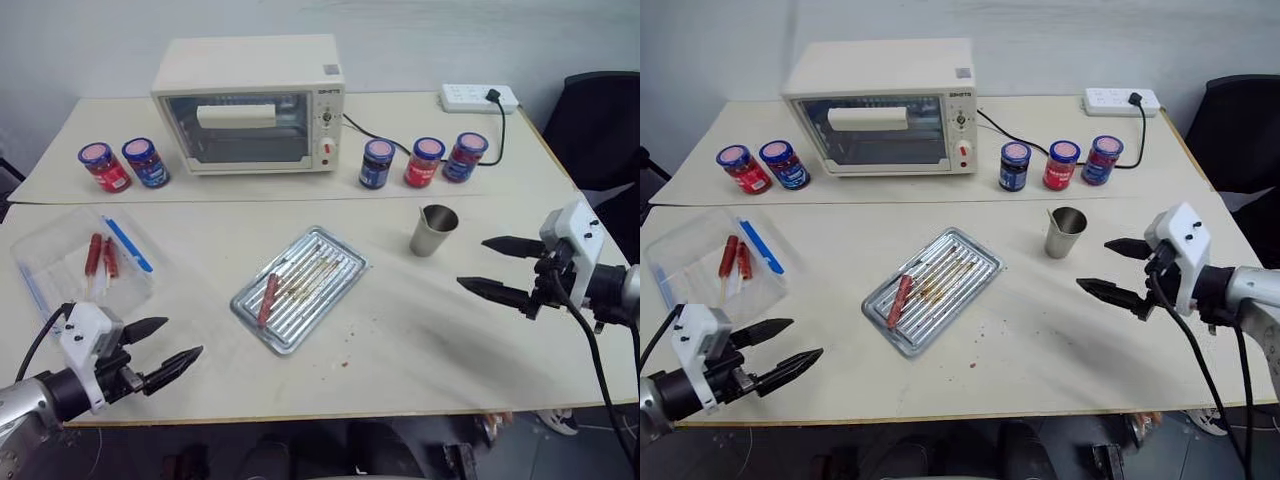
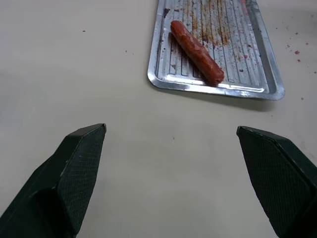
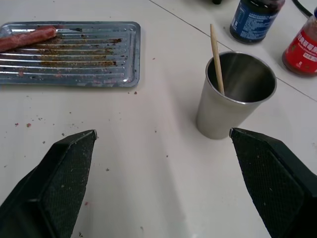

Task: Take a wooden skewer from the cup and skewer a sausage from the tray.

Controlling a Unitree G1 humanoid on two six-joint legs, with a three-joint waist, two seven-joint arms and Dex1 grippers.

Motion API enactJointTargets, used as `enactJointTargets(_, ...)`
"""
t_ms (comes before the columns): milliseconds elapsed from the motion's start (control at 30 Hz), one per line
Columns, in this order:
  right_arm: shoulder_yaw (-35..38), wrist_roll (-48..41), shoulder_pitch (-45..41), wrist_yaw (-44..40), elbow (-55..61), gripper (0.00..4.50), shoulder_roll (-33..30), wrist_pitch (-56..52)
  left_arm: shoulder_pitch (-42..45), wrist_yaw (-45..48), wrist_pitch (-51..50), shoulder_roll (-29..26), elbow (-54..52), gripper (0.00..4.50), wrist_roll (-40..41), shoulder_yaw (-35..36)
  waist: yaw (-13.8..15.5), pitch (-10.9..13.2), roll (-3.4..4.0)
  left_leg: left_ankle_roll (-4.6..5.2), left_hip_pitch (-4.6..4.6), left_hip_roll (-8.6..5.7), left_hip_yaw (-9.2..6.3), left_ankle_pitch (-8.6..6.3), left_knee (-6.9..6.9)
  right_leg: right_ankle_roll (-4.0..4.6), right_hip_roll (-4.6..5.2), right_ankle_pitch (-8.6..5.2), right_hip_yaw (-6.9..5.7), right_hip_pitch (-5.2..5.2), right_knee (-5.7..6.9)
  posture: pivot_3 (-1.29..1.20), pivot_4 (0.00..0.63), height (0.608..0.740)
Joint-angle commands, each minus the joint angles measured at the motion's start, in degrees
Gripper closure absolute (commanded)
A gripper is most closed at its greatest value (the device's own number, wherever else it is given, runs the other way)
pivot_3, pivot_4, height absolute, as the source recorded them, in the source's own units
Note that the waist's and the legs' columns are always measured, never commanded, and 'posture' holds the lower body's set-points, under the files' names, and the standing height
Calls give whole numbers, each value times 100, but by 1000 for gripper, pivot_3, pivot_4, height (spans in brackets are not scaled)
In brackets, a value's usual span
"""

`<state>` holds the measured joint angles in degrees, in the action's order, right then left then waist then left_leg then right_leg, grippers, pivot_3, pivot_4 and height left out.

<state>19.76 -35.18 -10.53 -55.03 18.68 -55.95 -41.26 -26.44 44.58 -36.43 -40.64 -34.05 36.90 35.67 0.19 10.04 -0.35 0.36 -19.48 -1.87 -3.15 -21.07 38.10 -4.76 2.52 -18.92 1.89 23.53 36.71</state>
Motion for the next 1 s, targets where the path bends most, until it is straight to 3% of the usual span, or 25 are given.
enactJointTargets(33,-98,86,-145,-119,-78,0,-153,149,-147,94,202,17,-233,34,2,92,-4,0,0,0,-1,0,0,0,-1,0,0,0,-1,0,-3,0,150,740)
enactJointTargets(1000,-264,279,-191,414,61,0,72,107,-21,146,386,14,-159,34,7,-242,-19,1,2,-18,-12,0,1,5,-4,-1,-2,1,-1,4,-23,0,150,740)
